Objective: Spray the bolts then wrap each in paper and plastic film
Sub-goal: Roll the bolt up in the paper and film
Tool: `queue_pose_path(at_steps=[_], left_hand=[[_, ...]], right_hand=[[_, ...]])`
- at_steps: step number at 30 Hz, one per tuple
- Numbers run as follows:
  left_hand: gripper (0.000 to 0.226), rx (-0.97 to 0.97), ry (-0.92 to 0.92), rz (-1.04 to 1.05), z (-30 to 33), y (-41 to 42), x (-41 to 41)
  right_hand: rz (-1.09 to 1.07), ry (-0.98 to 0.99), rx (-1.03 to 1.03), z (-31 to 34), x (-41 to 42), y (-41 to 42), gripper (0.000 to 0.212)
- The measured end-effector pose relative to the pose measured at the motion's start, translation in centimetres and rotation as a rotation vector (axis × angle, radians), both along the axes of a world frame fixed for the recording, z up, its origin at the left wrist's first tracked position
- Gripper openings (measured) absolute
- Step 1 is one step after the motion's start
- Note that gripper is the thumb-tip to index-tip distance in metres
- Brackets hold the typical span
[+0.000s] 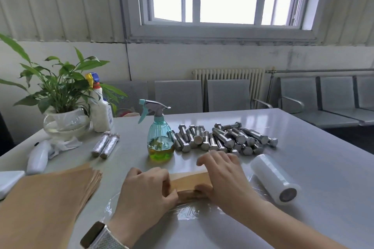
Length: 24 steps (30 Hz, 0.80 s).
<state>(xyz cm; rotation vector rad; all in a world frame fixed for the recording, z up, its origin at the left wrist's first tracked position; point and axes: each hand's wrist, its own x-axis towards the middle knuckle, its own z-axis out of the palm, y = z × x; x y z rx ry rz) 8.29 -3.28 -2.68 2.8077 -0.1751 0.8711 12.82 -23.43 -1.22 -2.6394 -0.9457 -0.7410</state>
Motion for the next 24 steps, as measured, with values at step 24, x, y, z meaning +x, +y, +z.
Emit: queue_pose_path(at_steps=[24], left_hand=[[0.018,0.440,-0.081,-0.232,1.0,-1.3,0.2]], right_hand=[[0.040,0.359,0.028,-1.1,1.0,0.2,0.014]])
